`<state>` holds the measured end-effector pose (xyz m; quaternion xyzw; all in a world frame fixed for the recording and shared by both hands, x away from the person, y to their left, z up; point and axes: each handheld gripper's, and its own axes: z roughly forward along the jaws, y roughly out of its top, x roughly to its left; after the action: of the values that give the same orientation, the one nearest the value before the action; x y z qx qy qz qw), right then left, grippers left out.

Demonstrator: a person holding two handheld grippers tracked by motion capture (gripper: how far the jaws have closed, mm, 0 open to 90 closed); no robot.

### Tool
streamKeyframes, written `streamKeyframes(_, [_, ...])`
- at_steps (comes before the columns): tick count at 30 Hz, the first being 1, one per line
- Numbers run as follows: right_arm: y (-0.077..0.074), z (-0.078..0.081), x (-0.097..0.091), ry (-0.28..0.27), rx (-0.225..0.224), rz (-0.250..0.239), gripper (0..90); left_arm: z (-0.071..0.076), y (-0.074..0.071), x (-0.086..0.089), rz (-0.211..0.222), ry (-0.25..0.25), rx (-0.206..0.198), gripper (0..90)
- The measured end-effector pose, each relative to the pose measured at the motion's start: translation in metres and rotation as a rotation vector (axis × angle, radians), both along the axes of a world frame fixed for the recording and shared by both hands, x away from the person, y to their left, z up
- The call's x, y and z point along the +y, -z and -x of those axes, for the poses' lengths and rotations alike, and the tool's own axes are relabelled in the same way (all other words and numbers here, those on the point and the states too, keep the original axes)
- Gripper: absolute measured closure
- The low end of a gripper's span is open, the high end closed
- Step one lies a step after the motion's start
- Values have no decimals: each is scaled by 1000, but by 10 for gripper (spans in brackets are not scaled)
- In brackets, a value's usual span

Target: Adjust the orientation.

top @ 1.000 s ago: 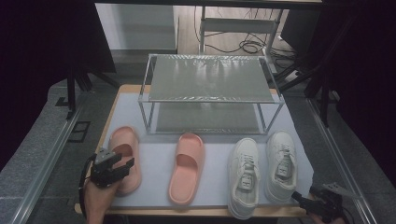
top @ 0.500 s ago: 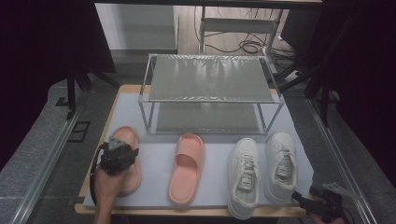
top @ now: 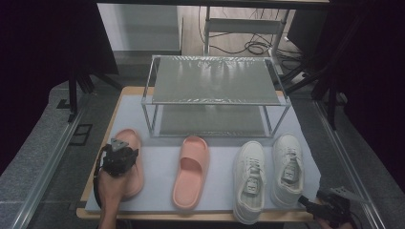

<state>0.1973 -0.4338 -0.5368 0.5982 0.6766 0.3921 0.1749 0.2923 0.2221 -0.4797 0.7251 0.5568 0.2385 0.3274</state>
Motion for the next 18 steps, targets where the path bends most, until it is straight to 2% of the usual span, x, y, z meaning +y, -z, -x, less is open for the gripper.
streamKeyframes(6, [0, 0, 0, 0, 0, 0, 102, 5, -5, 2, -29, -10, -13, 761])
streamKeyframes(12, [0, 0, 0, 0, 0, 0, 102, 10, -9, 10, -25, -22, -20, 797])
streamKeyframes(18, [0, 0, 0, 1, 0, 0, 102, 19, -11, 21, -30, -34, -8, 830])
